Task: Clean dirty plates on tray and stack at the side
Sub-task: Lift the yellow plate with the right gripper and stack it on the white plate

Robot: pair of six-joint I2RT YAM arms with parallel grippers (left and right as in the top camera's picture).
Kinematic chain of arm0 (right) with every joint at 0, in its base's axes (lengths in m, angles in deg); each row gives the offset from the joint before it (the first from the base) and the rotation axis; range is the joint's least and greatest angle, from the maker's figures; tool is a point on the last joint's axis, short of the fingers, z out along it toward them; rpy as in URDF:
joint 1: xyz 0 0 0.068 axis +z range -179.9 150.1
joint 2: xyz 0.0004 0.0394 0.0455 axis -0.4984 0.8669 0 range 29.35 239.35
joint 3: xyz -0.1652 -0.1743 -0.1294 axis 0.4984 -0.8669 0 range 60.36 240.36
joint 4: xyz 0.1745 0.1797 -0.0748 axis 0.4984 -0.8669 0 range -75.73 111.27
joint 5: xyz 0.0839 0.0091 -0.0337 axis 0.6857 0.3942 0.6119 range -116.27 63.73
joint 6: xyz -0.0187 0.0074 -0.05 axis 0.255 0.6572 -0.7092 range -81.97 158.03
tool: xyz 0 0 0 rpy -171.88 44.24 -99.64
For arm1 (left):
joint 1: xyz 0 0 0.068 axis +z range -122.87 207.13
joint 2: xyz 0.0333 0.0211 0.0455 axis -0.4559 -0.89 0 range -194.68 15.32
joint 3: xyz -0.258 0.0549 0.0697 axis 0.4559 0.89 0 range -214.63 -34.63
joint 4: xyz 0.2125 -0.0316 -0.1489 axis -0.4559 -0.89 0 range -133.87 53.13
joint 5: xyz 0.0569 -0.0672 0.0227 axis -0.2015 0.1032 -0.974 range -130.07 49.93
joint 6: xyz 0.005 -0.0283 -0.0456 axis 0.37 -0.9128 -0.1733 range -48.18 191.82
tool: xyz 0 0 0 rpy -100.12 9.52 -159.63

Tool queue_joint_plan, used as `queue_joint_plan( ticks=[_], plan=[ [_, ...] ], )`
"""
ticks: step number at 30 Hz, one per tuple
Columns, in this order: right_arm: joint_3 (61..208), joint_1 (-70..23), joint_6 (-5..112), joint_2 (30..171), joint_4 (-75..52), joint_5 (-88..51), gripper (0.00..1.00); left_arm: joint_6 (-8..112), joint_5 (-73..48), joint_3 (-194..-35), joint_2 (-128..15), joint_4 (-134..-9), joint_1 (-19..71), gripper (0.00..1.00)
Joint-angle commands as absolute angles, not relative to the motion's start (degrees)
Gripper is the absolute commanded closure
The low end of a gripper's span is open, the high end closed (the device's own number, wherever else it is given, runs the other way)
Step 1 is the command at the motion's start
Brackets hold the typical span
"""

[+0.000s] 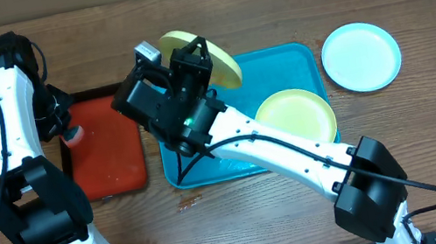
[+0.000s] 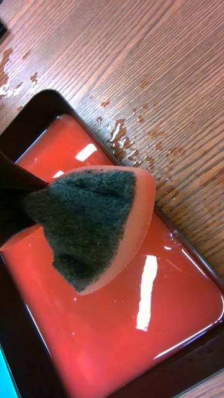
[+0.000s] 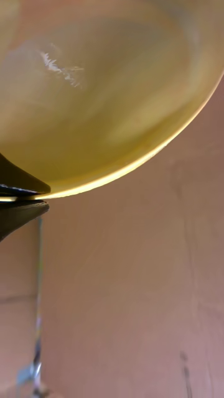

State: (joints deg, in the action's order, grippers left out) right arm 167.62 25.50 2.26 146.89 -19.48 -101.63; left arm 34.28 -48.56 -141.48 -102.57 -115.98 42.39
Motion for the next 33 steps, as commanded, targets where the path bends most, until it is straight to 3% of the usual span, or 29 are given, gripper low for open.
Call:
queue_joint_plan(
  ticks=[1, 5, 9, 14, 19, 28, 33],
  plan=[
    [168.5, 25.5, 2.2, 145.9, -19.0, -107.0, 0.96, 34.6, -47.9, -141.3, -102.0, -116.2, 42.3, 0.96],
    [168.4, 23.9, 18.3, 145.9, -24.8, -95.9, 0.96, 35.5, -47.9, -141.3, -102.0, -116.2, 42.3, 0.96],
    [168.4, 16.9, 24.8, 145.9, -34.7, -62.2, 0.96, 36.1, -47.9, -141.3, -102.0, -116.7, 42.3, 0.96],
    [168.6, 3.1, 35.6, 144.8, -36.4, -45.6, 0.96, 36.1, -46.2, -141.3, -102.0, -116.6, 42.3, 0.96],
    [168.2, -15.2, 35.7, 144.6, -39.5, -19.2, 0.96, 36.3, -45.7, -141.3, -102.0, -116.5, 42.0, 0.96],
    [161.3, -42.2, 35.7, 145.2, -41.0, -12.0, 0.96, 36.3, -45.7, -141.3, -102.0, -116.1, 40.3, 0.96],
    [156.1, -50.7, 39.3, 145.2, -36.1, -12.0, 0.96, 36.3, -45.7, -141.3, -102.0, -115.8, 39.0, 0.96]
  ],
)
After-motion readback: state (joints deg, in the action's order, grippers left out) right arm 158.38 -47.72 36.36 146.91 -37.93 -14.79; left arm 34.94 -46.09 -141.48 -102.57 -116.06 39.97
